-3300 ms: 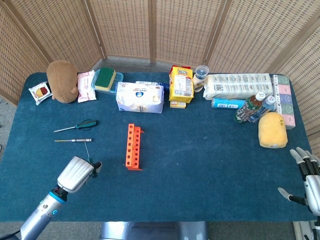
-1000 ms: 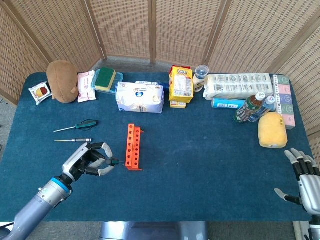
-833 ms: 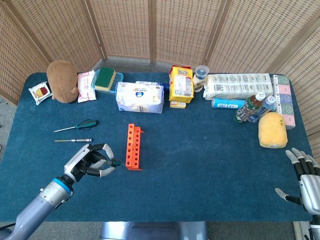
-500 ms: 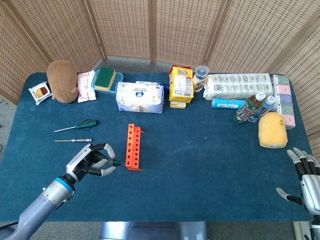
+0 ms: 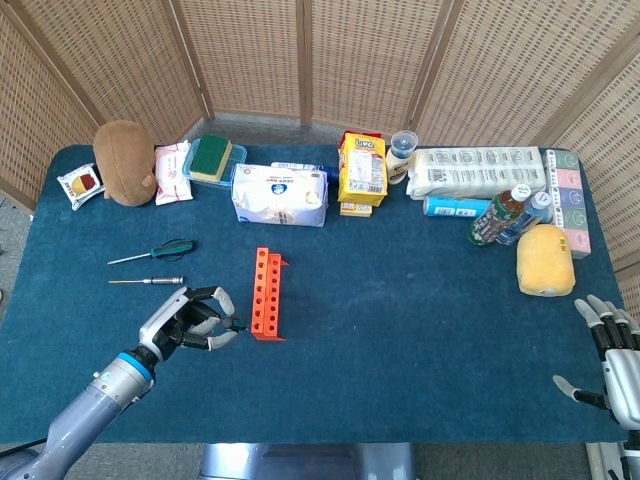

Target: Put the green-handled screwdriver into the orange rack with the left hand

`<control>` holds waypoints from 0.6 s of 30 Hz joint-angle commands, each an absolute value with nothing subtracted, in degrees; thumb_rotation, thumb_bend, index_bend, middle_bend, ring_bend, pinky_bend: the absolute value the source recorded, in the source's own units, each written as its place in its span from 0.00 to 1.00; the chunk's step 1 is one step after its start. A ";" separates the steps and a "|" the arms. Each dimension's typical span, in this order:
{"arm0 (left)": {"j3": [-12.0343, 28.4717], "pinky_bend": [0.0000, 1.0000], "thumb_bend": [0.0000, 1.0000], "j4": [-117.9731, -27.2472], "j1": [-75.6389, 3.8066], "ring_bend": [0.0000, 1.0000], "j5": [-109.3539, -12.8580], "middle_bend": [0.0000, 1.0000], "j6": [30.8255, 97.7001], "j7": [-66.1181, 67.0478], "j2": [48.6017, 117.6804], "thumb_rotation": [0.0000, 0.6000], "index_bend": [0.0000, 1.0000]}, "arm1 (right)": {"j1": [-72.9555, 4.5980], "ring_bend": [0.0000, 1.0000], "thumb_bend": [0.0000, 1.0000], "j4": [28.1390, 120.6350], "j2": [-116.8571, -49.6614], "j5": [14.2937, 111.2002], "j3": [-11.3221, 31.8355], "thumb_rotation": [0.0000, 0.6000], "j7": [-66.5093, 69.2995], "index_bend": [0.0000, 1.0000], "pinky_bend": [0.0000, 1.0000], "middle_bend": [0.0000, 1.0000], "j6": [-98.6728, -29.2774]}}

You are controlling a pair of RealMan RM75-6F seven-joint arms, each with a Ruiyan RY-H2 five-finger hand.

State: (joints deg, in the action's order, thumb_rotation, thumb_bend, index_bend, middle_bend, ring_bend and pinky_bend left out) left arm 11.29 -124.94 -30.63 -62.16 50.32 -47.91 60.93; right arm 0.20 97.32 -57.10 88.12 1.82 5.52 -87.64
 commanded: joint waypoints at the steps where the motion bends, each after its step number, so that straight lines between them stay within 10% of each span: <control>1: 11.50 1.00 0.32 -124.74 -30.62 1.00 -61.62 1.00 50.29 -47.17 61.30 1.00 0.64 | 0.22 0.04 0.00 97.31 -57.09 88.13 1.83 1.00 5.53 0.04 0.00 0.04 -87.69; 18: 13.21 1.00 0.32 -123.40 -31.05 1.00 -57.65 1.00 48.53 -44.10 63.21 1.00 0.64 | 0.23 0.04 0.00 97.23 -56.83 88.04 1.87 1.00 6.35 0.04 0.00 0.04 -87.64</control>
State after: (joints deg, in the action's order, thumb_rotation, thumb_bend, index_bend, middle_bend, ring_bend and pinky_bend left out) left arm 13.13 -123.45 -31.05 -57.76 48.62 -44.19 63.12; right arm 0.22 97.24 -56.83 88.03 1.88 6.34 -87.63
